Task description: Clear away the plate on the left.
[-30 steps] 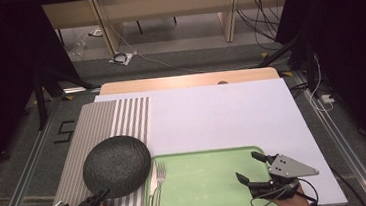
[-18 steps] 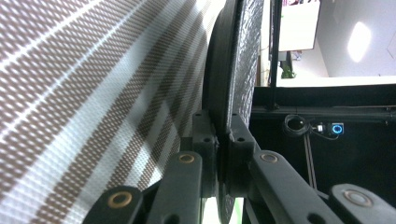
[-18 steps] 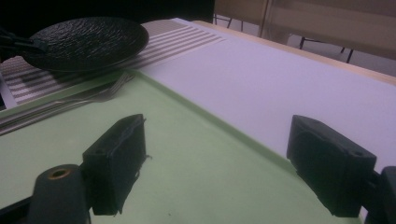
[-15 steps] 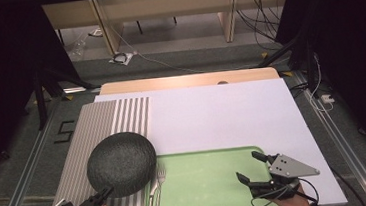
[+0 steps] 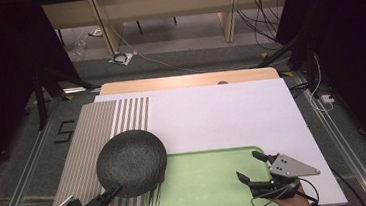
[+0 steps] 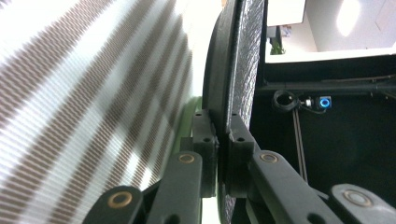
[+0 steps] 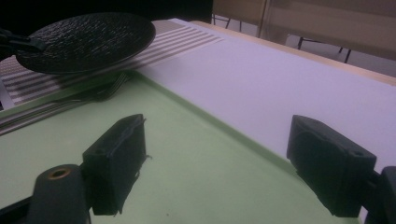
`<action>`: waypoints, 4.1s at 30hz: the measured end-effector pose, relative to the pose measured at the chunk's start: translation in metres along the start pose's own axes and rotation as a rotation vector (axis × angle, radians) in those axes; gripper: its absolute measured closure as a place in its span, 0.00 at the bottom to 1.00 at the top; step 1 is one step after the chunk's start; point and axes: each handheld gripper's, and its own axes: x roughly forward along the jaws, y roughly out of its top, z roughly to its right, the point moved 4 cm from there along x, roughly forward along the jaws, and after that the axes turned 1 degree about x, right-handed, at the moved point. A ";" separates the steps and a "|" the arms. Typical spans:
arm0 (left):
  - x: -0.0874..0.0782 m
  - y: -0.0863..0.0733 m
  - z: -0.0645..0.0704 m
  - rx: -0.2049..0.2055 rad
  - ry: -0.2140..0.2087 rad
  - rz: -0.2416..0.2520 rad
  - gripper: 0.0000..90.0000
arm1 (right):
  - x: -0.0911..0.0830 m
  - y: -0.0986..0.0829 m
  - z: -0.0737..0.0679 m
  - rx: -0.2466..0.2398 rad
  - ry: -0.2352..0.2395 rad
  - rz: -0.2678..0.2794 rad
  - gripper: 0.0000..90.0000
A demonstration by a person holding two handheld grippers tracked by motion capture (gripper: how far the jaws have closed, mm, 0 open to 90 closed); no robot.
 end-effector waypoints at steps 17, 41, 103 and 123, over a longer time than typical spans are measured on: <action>0.017 -0.035 0.013 0.029 -0.028 -0.132 0.95 | -0.001 0.000 0.001 0.000 -0.004 0.003 0.23; 0.036 -0.079 0.020 0.095 -0.012 -0.290 0.95 | -0.003 0.001 0.003 0.007 -0.011 0.017 0.23; 0.073 -0.132 0.015 0.121 0.043 -0.528 0.92 | -0.004 0.001 0.003 0.005 -0.012 0.018 0.23; 0.075 -0.134 0.010 0.145 0.073 -0.555 0.88 | -0.004 0.001 0.002 0.003 -0.010 0.015 0.23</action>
